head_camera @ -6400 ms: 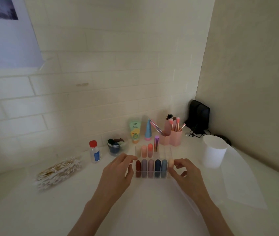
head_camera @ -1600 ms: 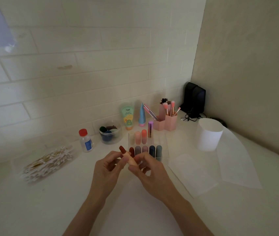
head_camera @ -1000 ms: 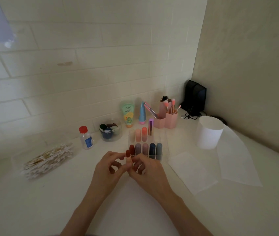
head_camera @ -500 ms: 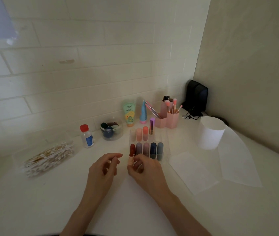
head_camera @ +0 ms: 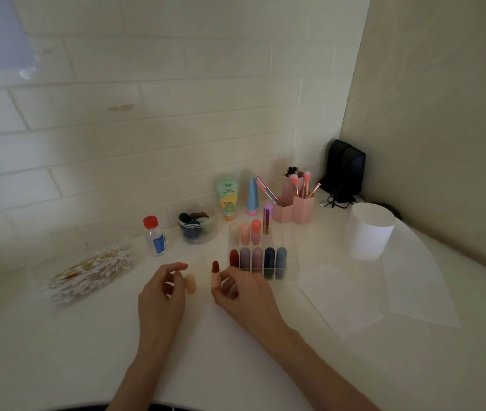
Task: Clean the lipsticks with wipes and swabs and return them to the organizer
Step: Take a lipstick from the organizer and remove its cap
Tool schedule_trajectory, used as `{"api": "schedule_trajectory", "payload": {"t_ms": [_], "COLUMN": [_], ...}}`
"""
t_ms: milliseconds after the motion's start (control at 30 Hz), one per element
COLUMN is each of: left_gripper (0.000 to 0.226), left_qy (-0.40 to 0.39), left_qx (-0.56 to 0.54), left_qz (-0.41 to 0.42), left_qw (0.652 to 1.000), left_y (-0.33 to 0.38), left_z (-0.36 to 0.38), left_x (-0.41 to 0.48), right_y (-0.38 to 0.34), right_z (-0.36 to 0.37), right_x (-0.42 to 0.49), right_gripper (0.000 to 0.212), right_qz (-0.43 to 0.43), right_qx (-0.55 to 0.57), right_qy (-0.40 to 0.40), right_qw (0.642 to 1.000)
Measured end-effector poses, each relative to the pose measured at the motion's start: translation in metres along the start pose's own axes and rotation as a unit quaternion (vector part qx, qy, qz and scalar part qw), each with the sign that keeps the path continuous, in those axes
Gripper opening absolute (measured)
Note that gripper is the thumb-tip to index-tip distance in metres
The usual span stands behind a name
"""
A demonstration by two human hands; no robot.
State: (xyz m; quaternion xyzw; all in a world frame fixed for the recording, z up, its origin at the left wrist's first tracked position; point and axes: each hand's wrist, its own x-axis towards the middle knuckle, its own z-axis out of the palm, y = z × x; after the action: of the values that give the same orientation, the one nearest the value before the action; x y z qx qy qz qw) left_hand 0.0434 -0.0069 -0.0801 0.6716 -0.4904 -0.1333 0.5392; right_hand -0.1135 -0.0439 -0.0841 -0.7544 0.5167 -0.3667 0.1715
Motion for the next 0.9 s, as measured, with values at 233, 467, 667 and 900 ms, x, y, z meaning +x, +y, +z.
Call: {"api": "schedule_trajectory", "payload": {"t_ms": [233, 467, 667, 900], "left_gripper": [0.025, 0.015, 0.019, 0.040], "left_qy": [-0.045, -0.055, -0.062, -0.056], "left_qx": [0.076, 0.162, 0.198, 0.160], "left_qz": [-0.040, -0.020, -0.026, -0.042], "left_qw": [0.995, 0.985, 0.978, 0.985], "left_y": [-0.010, -0.017, -0.016, -0.011], "left_z": [0.005, 0.010, 0.013, 0.011], "left_x": [0.001, 0.002, 0.002, -0.001], "right_y": [-0.009, -0.006, -0.003, 0.003], "right_z": [0.013, 0.018, 0.023, 0.025], "right_x": [0.006, 0.004, 0.005, 0.006], "right_gripper": [0.030, 0.026, 0.023, 0.025], "right_qz": [0.003, -0.003, -0.003, -0.005], "right_qx": [0.000, -0.023, -0.012, 0.000], "right_qy": [-0.013, 0.019, 0.019, 0.020], "right_qw": [1.000, 1.000, 1.000, 1.000]}}
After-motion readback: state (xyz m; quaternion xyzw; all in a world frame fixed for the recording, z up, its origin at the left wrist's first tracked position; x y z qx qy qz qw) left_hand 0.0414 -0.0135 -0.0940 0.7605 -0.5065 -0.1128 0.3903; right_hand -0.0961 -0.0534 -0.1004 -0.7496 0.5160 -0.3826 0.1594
